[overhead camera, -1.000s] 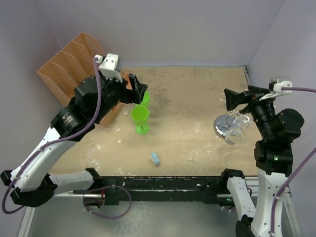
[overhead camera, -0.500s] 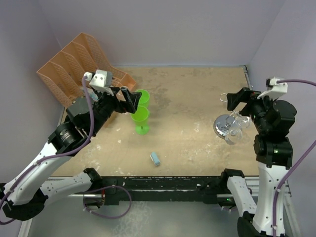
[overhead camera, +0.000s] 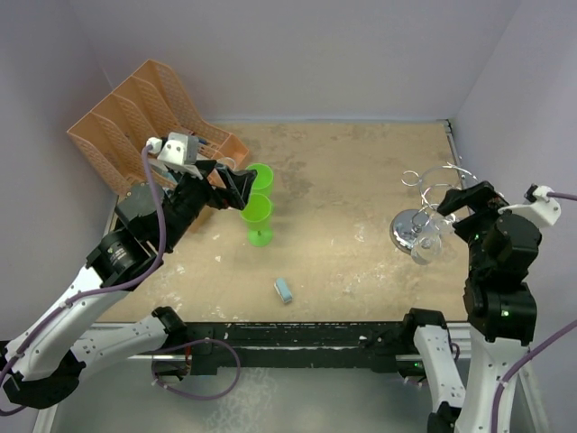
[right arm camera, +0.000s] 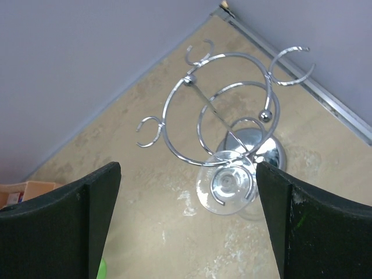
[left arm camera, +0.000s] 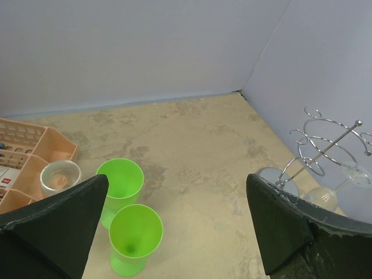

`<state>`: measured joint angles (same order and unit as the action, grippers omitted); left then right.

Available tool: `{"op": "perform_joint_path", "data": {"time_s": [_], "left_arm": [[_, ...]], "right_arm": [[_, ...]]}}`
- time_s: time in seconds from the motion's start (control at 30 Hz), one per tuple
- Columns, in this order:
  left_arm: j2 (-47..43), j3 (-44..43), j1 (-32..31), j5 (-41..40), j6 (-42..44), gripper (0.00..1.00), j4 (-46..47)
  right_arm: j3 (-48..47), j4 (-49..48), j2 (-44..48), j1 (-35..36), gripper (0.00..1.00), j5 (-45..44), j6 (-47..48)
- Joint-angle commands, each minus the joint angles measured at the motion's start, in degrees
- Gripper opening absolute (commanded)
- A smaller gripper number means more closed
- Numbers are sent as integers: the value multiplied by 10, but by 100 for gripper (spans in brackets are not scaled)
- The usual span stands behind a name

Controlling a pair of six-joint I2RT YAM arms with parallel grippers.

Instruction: Take the wine glass off the wine glass rack

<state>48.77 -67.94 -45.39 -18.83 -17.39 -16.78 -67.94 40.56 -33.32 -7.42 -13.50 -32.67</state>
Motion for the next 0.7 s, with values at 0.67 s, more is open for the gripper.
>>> {"op": "perform_joint_path", "data": {"time_s": [0.67], "left_arm": [[10, 4, 20, 17, -4, 100, 36]], "right_arm": [[95, -24, -70, 2, 100, -26, 29]]}}
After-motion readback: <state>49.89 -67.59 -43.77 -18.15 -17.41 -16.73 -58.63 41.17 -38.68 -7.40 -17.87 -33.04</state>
